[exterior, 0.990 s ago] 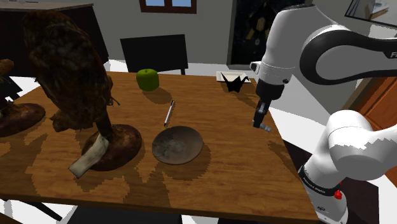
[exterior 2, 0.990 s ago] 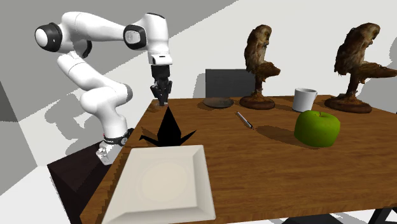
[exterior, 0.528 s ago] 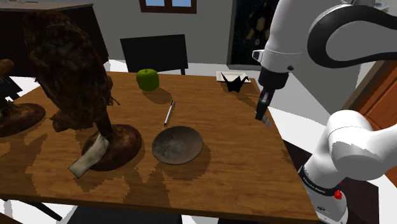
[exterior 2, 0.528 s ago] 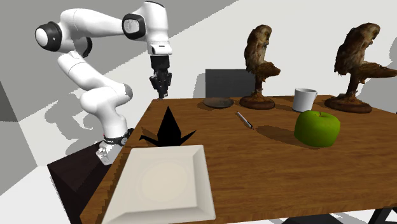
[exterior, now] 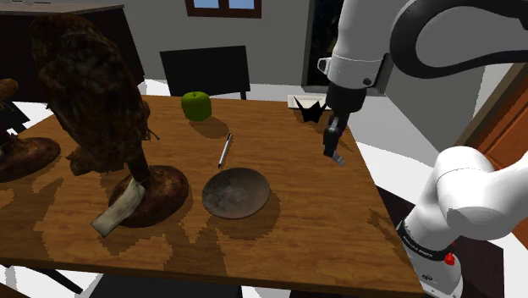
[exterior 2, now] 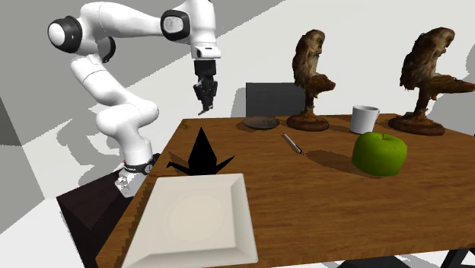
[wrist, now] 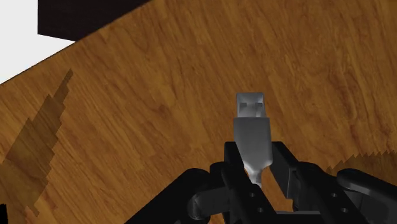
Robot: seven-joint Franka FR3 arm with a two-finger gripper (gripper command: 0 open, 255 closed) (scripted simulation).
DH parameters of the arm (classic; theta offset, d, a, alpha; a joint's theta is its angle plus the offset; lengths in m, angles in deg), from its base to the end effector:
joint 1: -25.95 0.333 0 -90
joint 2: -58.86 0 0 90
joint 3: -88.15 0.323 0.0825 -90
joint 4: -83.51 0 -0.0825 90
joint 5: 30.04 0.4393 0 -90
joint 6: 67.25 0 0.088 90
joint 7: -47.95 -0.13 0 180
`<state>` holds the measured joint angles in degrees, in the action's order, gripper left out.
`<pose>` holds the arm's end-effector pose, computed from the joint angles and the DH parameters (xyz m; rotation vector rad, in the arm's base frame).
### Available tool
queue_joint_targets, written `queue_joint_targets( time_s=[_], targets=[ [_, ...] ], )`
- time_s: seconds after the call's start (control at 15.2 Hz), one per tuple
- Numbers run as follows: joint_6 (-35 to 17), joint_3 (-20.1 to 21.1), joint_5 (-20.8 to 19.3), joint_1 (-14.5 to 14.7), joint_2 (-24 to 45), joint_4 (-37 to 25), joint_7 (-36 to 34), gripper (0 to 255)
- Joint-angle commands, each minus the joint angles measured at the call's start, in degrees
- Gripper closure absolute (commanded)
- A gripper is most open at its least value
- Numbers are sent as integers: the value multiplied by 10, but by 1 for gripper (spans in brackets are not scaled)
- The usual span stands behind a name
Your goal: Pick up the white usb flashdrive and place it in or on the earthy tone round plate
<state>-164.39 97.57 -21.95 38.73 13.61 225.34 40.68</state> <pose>0.3317 0.1576 0.5170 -3.1028 -0.3040 0.0025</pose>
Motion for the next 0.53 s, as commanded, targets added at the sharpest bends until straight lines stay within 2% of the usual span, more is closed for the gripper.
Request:
queue_joint_targets(
  time_s=[0.0,0.46],
  targets=[
    [-16,20,8,2,46,-31,-19,255],
    [-50,81,10,0,195,-154,-83,255]
  ],
)
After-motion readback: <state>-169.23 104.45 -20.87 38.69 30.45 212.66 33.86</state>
